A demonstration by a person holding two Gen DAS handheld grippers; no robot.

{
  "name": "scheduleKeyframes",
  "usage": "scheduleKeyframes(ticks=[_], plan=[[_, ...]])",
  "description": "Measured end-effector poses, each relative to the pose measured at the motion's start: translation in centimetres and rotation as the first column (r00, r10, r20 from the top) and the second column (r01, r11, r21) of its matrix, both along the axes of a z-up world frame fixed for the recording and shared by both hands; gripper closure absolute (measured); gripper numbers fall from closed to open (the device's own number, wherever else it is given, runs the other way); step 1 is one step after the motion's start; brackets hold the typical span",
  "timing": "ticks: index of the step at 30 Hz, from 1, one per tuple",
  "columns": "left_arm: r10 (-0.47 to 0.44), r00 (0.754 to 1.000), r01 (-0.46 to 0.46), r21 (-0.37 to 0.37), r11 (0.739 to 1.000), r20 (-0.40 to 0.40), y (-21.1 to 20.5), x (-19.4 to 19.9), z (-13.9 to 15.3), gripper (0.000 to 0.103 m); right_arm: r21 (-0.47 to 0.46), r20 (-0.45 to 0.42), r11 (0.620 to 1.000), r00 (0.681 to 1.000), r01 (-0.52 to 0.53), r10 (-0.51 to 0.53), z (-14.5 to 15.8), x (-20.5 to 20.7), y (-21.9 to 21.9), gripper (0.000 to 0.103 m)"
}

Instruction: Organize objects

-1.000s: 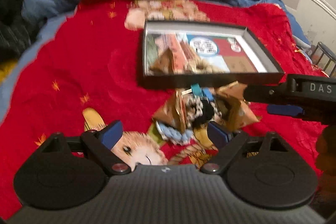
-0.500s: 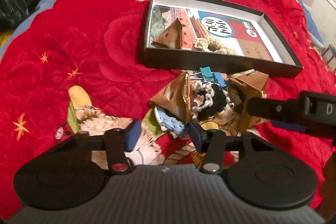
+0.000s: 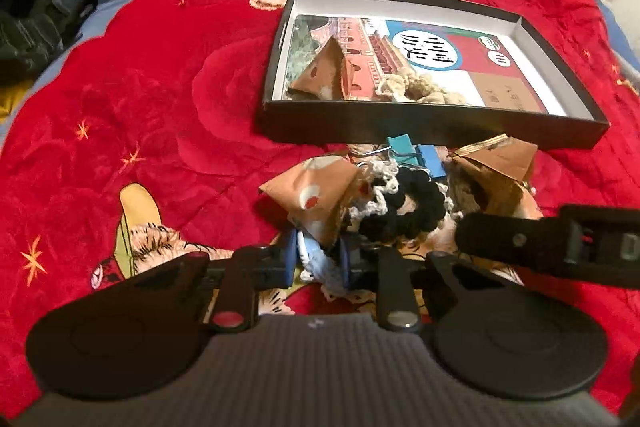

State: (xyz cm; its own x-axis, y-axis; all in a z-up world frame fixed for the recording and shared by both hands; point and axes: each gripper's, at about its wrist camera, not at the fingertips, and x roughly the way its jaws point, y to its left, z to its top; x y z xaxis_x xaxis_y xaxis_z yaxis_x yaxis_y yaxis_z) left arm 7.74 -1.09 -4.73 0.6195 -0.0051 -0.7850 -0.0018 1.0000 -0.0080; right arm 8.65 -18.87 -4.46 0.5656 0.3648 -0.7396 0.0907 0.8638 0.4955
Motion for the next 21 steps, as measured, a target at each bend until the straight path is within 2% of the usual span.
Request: scheduleKeyframes(ticks=[8,14,21], plan=[[0.026,1.000,-0.027,-0.034,0.999,-0.015,0.45,0.13,0.27,0.082,0.006,-0.007,1.000,1.000,0.027,-0.027,-0.28,-0.03,-0.06,0.043],[0.031,0.999,-0.031,-0.044,0.999,-0.013,0.49,0.10,0.58,0.083,0.004,-0.028,0.999,0.999,0.039,-0.039,-0.91,0.48,-0.23,0.053],[0.030,1.000,-0.030,-0.048,0.998,-0.009,0.48,0.02,1.00,0.083,-0.056,-0.012,0.998,1.000,0.028,-0.029,-0.73,0.58,0.62,0.063]])
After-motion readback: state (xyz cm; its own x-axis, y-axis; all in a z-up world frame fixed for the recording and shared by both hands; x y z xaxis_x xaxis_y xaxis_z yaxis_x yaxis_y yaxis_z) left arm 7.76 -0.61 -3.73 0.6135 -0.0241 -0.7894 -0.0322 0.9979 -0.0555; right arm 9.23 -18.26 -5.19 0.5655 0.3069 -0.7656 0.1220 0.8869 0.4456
